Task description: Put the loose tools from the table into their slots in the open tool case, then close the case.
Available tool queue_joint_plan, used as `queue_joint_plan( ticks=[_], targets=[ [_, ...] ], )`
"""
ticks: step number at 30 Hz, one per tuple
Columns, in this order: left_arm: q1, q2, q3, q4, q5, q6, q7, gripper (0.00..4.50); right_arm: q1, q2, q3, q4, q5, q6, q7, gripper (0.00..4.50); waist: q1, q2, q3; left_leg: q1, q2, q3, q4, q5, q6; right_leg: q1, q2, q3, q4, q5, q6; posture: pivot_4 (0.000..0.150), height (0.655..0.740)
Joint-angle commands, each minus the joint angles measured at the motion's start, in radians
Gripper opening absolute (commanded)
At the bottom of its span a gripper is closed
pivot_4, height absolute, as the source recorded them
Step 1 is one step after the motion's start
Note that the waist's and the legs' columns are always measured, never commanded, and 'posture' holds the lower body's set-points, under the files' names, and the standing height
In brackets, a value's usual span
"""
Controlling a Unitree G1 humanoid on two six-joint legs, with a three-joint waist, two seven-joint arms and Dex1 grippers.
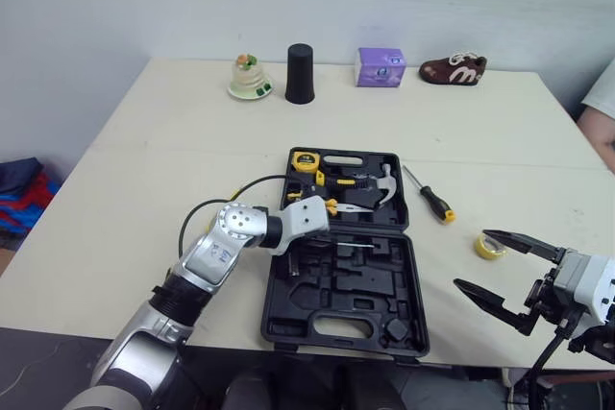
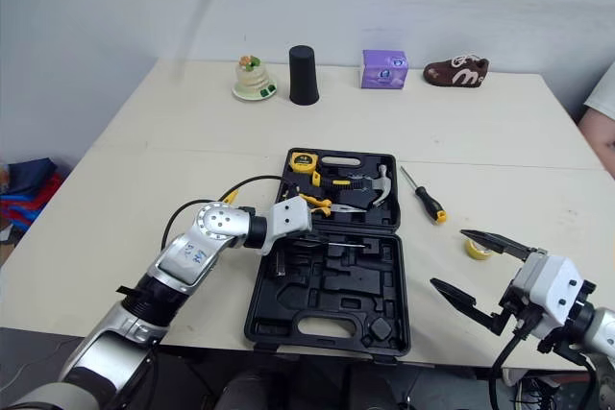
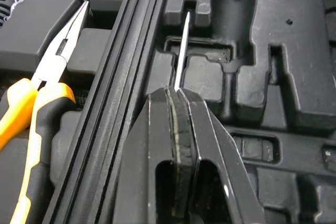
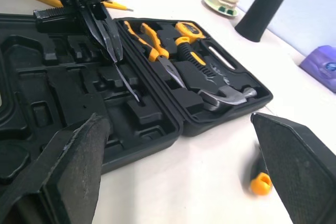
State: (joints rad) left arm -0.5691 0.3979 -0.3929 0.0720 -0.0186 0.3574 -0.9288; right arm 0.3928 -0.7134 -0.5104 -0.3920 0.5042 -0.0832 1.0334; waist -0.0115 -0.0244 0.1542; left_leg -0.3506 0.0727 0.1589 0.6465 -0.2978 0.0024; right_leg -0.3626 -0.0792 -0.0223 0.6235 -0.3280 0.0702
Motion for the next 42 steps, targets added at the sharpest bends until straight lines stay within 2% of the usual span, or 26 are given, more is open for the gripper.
queue_joint_plan(
  ticks=[1,3,6,11,14,15,23,25,27,32,34,37,42],
  targets=[
    [0.025,-0.026,0.091,0.046,-0.081,-0.163,-0.017,0.02,0.017,0.019,-0.070,-0.024,0.025,0.019,-0.053,4.50,-0.001,0.005,-0.001,0.000,0.000,0.000,0.000,0.000,0.000,0.000,0.000,0.000,0.000,0.000,0.000,0.150,0.7400],
    [0.004,-0.026,0.155,0.061,-0.106,-0.289,-0.008,0.02,0.030,0.030,-0.119,0.002,0.040,0.029,-0.076,4.50,-0.001,0.004,0.003,-0.005,-0.001,0.000,0.001,0.002,0.003,-0.012,0.000,0.001,0.004,0.003,0.005,0.150,0.7400],
    [-0.009,0.033,0.252,0.112,-0.176,-0.408,-0.085,0.80,0.085,0.038,-0.215,0.091,0.012,0.058,-0.120,4.50,0.004,0.003,0.004,-0.010,-0.001,-0.002,0.001,0.003,0.003,-0.017,0.001,0.001,0.005,0.005,0.008,0.150,0.7400],
    [0.075,0.190,0.445,0.121,-0.293,-0.422,-0.159,2.94,0.127,0.100,-0.349,0.244,-0.022,-0.057,-0.169,4.50,0.002,0.004,0.005,-0.010,0.000,-0.001,-0.002,-0.002,0.001,-0.018,0.001,0.000,0.003,0.002,0.005,0.150,0.7400],
    [0.179,0.284,0.570,0.164,-0.306,-0.431,-0.127,4.19,0.142,0.163,-0.416,0.339,-0.094,-0.197,-0.246,4.50,-0.006,0.006,0.006,-0.010,0.001,0.000,-0.002,-0.006,-0.001,-0.019,0.001,0.000,0.003,-0.002,0.006,0.150,0.7400],
    [0.220,0.314,0.621,0.187,-0.305,-0.437,-0.104,4.43,0.153,0.183,-0.433,0.375,-0.106,-0.234,-0.263,4.50,-0.012,0.006,0.006,-0.010,0.001,0.000,-0.002,-0.006,-0.001,-0.019,0.001,0.000,0.003,-0.002,0.006,0.150,0.7400],
    [0.488,0.455,0.975,0.382,-0.301,-0.489,0.106,4.43,0.190,0.214,-0.514,0.629,-0.120,-0.335,-0.400,4.50,-0.030,0.006,0.008,-0.008,0.001,0.001,-0.004,-0.011,-0.005,-0.020,-0.003,0.002,0.004,-0.003,0.004,0.150,0.7400],
    [0.525,0.463,1.070,0.398,-0.346,-0.445,0.156,4.43,0.166,0.182,-0.529,0.661,-0.166,-0.249,-0.541,4.50,-0.034,0.006,0.008,-0.006,0.000,0.001,-0.009,-0.010,-0.006,-0.020,-0.005,0.003,0.003,-0.013,-0.012,0.150,0.7400],
    [0.554,0.456,1.109,0.383,-0.369,-0.415,0.173,4.43,0.136,0.165,-0.503,0.638,-0.151,-0.216,-0.553,4.50,-0.041,0.005,0.008,-0.004,-0.001,0.002,-0.012,-0.009,-0.006,-0.020,-0.006,0.003,0.003,-0.013,-0.013,0.150,0.7400],
    [0.576,0.405,1.041,0.218,-0.408,-0.349,0.138,4.43,0.069,0.126,-0.379,0.452,-0.048,-0.091,-0.463,4.50,-0.045,0.006,0.008,-0.002,-0.003,0.001,-0.018,-0.005,-0.008,-0.020,-0.008,0.002,0.004,-0.012,-0.012,0.150,0.7400],
    [0.557,0.389,0.997,0.141,-0.437,-0.319,0.106,4.43,0.043,0.086,-0.340,0.356,-0.010,0.062,-0.485,4.50,-0.044,0.007,0.009,-0.003,-0.003,0.001,-0.018,-0.005,-0.008,-0.020,-0.008,0.002,0.004,-0.011,-0.009,0.150,0.7400],
    [0.501,0.382,0.914,0.031,-0.468,-0.277,0.066,4.43,-0.011,-0.013,-0.262,0.195,0.077,0.273,-0.465,4.50,-0.041,0.007,0.009,-0.004,-0.004,0.001,-0.018,-0.004,-0.008,-0.020,-0.007,0.001,0.004,-0.004,0.003,0.150,0.7400],
    [0.404,0.366,0.768,-0.159,-0.540,-0.151,0.012,4.43,-0.151,-0.197,-0.145,0.071,0.230,0.631,-0.449,4.50,-0.037,0.006,0.009,-0.008,-0.004,0.001,-0.018,-0.004,-0.007,-0.023,-0.006,0.001,0.003,-0.003,0.005,0.150,0.7400]
  ],
)
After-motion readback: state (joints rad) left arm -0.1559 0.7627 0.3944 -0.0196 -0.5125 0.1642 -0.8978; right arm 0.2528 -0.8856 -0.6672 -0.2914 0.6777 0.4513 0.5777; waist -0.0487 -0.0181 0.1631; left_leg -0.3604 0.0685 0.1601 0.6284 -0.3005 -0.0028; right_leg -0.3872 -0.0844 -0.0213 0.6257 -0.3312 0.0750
